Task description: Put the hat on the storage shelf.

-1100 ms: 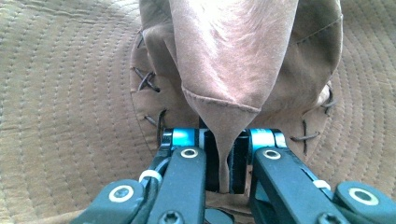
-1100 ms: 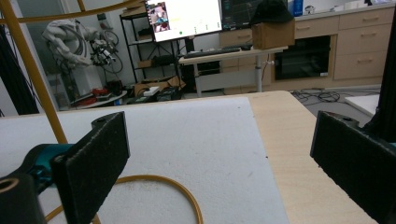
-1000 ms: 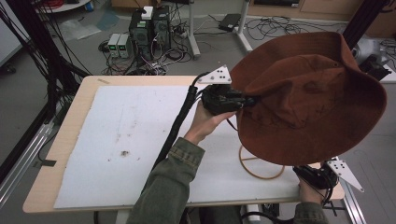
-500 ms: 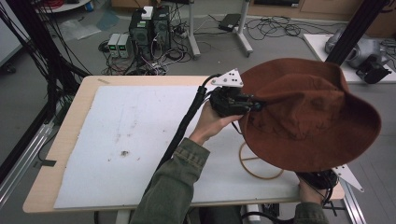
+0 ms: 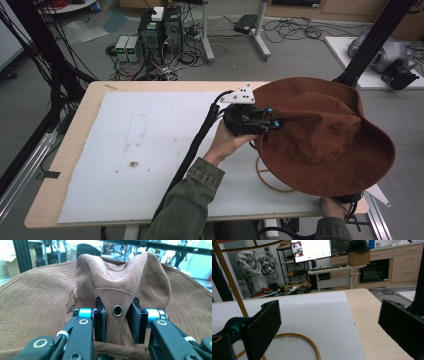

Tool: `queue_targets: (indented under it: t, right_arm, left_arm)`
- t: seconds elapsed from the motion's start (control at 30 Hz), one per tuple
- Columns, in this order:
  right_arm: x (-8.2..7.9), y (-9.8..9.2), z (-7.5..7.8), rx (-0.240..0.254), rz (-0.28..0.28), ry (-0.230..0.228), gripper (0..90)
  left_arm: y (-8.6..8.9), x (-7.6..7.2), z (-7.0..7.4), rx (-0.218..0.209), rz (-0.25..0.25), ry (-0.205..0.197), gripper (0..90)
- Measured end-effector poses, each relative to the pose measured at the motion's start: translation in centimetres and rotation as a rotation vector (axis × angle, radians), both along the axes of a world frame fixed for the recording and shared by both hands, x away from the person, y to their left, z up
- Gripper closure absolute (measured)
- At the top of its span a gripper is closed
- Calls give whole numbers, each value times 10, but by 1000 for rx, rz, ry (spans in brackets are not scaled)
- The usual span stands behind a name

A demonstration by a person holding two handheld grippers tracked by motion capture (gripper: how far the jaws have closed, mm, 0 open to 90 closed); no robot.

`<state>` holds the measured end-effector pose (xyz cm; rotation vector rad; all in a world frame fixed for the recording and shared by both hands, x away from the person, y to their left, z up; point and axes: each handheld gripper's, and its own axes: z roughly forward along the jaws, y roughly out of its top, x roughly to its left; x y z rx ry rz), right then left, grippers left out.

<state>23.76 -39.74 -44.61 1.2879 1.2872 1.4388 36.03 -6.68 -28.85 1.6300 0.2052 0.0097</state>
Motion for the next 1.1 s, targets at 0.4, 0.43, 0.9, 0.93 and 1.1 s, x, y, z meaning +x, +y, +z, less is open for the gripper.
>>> queue_targets:
  t: [0.4,0.43,0.9,0.93,1.1]
  right_arm:
    - [2,-1,0,-27,1,-18,39]
    - [1,0,0,-19,1,-11,39]
    - [1,0,0,-22,-8,-14,38]
    - [1,0,0,-21,-8,-13,38]
    - [-1,-1,0,-20,-17,-17,38]
  left_arm:
    - [4,-2,-6,-66,10,-11,386]
    - [4,-2,-5,-67,24,-16,356]
    - [26,-10,8,-206,150,-49,60]
    - [30,-12,10,-209,166,-71,58]
    - [72,-31,26,-222,361,-185,58]
